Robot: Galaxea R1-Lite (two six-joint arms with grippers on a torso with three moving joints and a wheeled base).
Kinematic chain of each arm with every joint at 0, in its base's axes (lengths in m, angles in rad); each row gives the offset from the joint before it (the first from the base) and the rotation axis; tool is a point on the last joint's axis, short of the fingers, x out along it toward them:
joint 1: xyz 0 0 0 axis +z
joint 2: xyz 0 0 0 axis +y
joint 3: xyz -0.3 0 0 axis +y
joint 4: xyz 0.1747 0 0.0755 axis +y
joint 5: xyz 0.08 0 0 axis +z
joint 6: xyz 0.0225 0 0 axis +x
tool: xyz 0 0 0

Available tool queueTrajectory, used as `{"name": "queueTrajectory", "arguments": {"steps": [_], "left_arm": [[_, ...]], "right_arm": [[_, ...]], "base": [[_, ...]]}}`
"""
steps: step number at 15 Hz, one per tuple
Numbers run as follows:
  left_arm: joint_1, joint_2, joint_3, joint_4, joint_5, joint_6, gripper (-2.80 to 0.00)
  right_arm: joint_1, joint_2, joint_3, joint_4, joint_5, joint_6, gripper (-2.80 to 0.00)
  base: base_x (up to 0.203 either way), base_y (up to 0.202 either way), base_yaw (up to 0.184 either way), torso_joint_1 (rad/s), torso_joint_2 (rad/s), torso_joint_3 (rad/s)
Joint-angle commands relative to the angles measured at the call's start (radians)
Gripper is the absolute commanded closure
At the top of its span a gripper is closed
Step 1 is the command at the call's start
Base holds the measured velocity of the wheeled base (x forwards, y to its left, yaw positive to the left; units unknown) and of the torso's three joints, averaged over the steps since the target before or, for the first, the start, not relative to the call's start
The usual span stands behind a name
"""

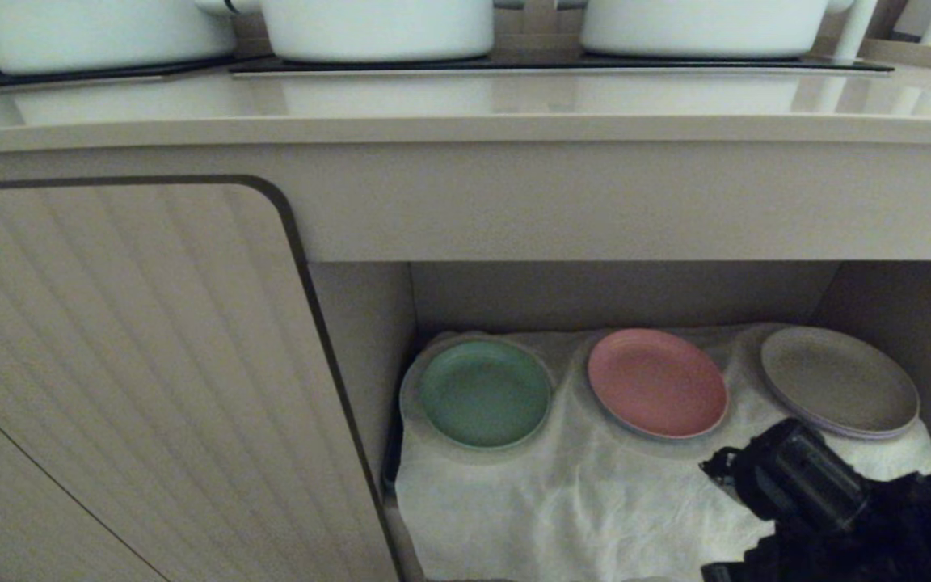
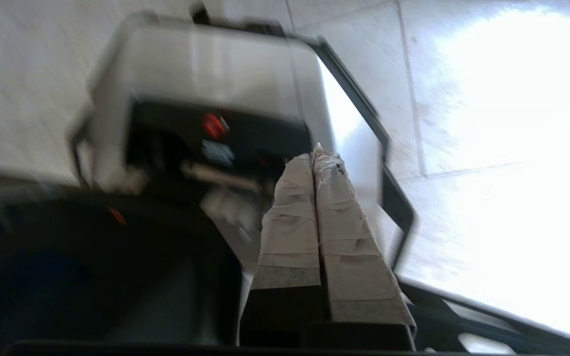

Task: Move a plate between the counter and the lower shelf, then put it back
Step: Pick up the plate in the cupboard

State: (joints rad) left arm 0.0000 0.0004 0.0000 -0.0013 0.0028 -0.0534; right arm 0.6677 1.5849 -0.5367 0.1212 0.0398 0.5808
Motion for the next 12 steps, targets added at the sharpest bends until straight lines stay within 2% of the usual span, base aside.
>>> {"name": "queueTrajectory", "arguments": {"steps": [1,3,5,9,12], "left_arm": [[0.0,0.0,0.0,0.0,0.0,0.0,0.0],[0.0,0.0,0.0,0.0,0.0,0.0,0.0],[0.0,0.0,0.0,0.0,0.0,0.0,0.0],[0.0,0.0,0.0,0.0,0.0,0.0,0.0],[0.0,0.0,0.0,0.0,0.0,-0.002,0.0]], "right_arm": [[0.001,-0.142,0.075,0.017,-0.001,-0.027,0.0],[-0.004,-0.227,0.124,0.041,-0.003,-0.045,0.0],[-0.047,-0.31,0.165,0.058,-0.005,-0.093,0.0],[-0.302,-0.441,0.235,0.025,-0.001,-0.31,0.0],[-0.458,-0.552,0.357,-0.194,0.049,-0.394,0.0]], "base": [[0.0,0.0,0.0,0.0,0.0,0.0],[0.0,0.0,0.0,0.0,0.0,0.0],[0.0,0.0,0.0,0.0,0.0,0.0],[0.0,0.0,0.0,0.0,0.0,0.0],[0.0,0.0,0.0,0.0,0.0,0.0]]}}
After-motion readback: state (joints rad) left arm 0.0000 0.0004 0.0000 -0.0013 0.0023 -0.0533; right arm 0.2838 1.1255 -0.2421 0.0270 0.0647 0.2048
